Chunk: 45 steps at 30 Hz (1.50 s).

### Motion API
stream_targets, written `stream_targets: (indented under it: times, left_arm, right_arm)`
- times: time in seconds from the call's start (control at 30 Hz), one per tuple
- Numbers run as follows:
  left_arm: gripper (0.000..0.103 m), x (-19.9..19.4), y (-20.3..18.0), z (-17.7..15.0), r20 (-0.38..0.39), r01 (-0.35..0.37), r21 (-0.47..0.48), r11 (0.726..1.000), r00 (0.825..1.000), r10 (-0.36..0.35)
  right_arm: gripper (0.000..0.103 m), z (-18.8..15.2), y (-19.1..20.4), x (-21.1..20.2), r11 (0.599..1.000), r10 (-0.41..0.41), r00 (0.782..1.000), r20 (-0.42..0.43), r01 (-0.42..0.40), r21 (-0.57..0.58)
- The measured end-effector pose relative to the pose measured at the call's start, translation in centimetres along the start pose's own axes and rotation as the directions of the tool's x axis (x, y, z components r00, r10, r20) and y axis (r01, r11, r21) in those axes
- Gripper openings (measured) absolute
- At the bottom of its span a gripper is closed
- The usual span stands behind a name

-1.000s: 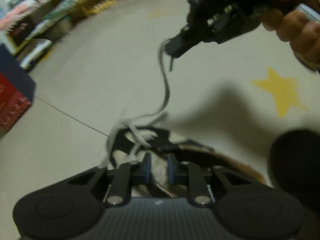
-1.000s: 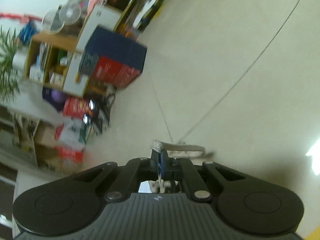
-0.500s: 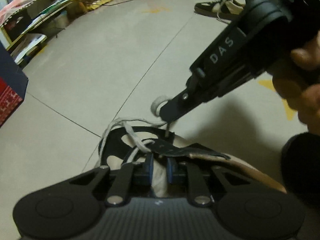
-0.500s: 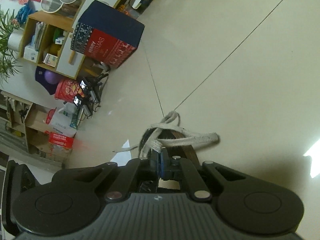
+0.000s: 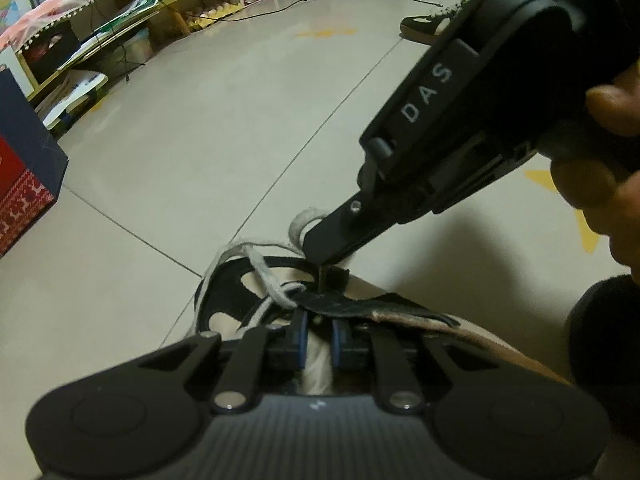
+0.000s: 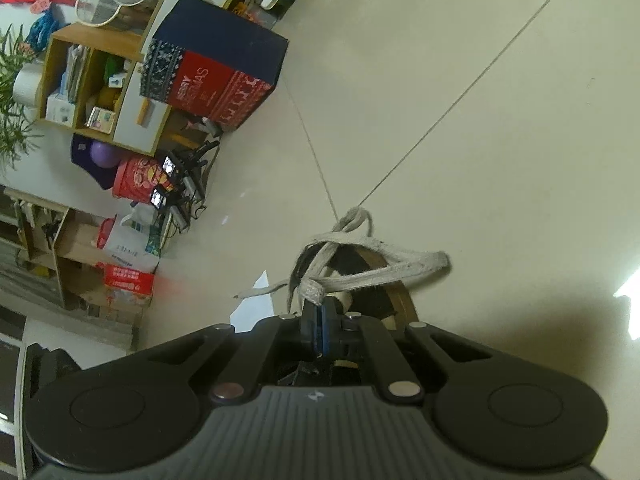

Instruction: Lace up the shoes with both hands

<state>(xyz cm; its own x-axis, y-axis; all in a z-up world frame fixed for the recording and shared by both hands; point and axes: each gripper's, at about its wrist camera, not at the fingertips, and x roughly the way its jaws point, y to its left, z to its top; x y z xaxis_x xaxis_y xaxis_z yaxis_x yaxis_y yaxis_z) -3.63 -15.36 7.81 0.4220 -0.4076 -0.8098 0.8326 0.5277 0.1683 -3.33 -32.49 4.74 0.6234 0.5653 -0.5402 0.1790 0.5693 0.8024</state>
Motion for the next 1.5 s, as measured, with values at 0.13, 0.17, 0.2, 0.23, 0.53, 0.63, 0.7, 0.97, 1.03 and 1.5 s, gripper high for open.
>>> stream_targets:
  times: [0.13,0.17,0.2,0.23,0.53,0.63,0.7,0.97,1.03,1.5]
  left_arm:
    - [0.012,-0.1,0.1,-0.2,0.002,-0.003,-0.015,1.0,1.0,0.003]
    - [0.012,-0.1,0.1,-0.2,0.003,-0.004,-0.017,1.0,1.0,0.004]
    - [0.012,-0.1,0.0,-0.2,0.003,-0.005,-0.02,1.0,1.0,0.005]
    - [0.013,-0.1,0.0,-0.3,0.003,-0.006,-0.021,1.0,1.0,0.006]
    - [0.013,-0.3,0.2,-0.4,0.005,-0.006,-0.036,0.999,1.0,0.006]
    - [0.013,-0.2,0.4,-0.4,0.007,-0.006,-0.042,0.999,1.0,0.007]
    - [0.013,-0.3,0.4,-0.4,0.009,-0.006,-0.045,0.999,1.0,0.006]
    - [0.013,-0.2,0.6,-0.4,0.012,-0.008,-0.045,0.999,1.0,0.008]
    - [0.013,-0.1,0.6,-0.4,0.011,-0.009,-0.044,0.999,1.0,0.009]
    - [0.003,0.7,0.7,0.1,0.016,-0.015,-0.076,0.997,1.0,0.017]
  right_arm:
    - [0.003,-0.1,0.3,0.0,1.0,0.008,1.0,-0.014,-0.009,-0.011]
    - [0.003,0.0,0.2,0.0,1.0,0.019,1.0,-0.015,-0.019,0.0]
    - [0.003,0.0,0.2,0.0,1.0,0.022,1.0,-0.015,-0.022,0.001]
    - [0.003,0.0,0.2,0.0,1.0,0.021,1.0,-0.016,-0.021,0.0]
    - [0.003,0.2,-0.3,0.0,1.0,0.004,1.0,-0.013,-0.004,0.013]
    - [0.003,0.3,-0.6,0.0,1.0,0.001,1.0,-0.008,0.0,0.023]
    - [0.003,0.3,-0.6,0.1,1.0,-0.008,1.0,-0.005,0.008,0.021]
    - [0.003,0.1,-0.6,0.3,0.999,-0.046,0.999,0.003,0.046,-0.015]
    - [0.003,0.0,-0.6,0.4,0.999,-0.049,0.999,-0.001,0.049,-0.017]
    - [0.004,-0.4,-0.4,0.8,0.999,-0.022,0.998,-0.063,0.02,-0.028]
